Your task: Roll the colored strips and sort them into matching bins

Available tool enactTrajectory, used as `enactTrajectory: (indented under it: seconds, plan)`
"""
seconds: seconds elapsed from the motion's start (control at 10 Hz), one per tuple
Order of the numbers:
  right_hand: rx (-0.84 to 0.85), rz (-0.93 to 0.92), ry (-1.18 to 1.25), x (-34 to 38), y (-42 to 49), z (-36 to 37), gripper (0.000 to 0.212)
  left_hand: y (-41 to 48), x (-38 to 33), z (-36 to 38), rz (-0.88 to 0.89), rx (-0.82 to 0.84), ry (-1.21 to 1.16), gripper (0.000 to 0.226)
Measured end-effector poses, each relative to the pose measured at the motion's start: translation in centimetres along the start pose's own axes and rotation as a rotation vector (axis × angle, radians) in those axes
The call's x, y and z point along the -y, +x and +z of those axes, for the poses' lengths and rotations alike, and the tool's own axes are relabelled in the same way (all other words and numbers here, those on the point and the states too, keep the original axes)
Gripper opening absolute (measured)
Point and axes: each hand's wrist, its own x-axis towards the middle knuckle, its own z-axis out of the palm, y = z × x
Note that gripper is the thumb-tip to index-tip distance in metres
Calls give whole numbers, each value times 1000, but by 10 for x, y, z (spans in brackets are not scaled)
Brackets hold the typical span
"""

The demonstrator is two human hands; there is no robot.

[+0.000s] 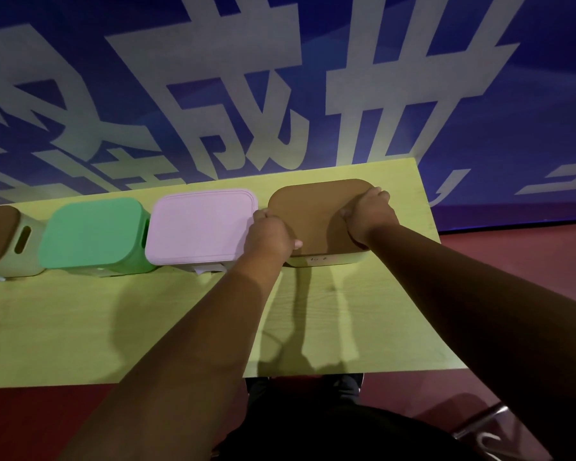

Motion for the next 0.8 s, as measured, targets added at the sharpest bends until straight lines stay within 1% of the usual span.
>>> enactTrajectory:
  seconds: [0.1, 0.2, 0.3, 0.4, 0.5, 0.6, 0.7, 0.8]
  plan:
    - [-35, -8, -4, -1, -1, 2, 92, -3, 4, 2, 16, 63, -45, 118]
    - [-69, -19, -19, -2, -4, 3, 88, 0, 2, 1, -2, 63, -87, 117]
    - [-77, -2, 9, -2, -5, 4, 88, 1, 2, -1, -8, 46, -63, 113]
    - [-92, 28, 18, 0, -5, 6, 89, 2, 4, 4, 17, 20, -51, 105]
    - [-81, 60, 15, 5, -6, 1, 84, -6, 9, 0, 75, -27, -56, 81]
    - [-69, 100, 19, 11, -8, -4, 81, -8, 14, -3, 71, -42, -96, 51]
    - [-72, 115, -37, 24, -17, -16, 74, -19, 14, -17, 25, -31, -180, 28]
    - [-55, -4, 19, 48, -28, -42, 52, -28, 6, -48, 101, -77, -287, 34]
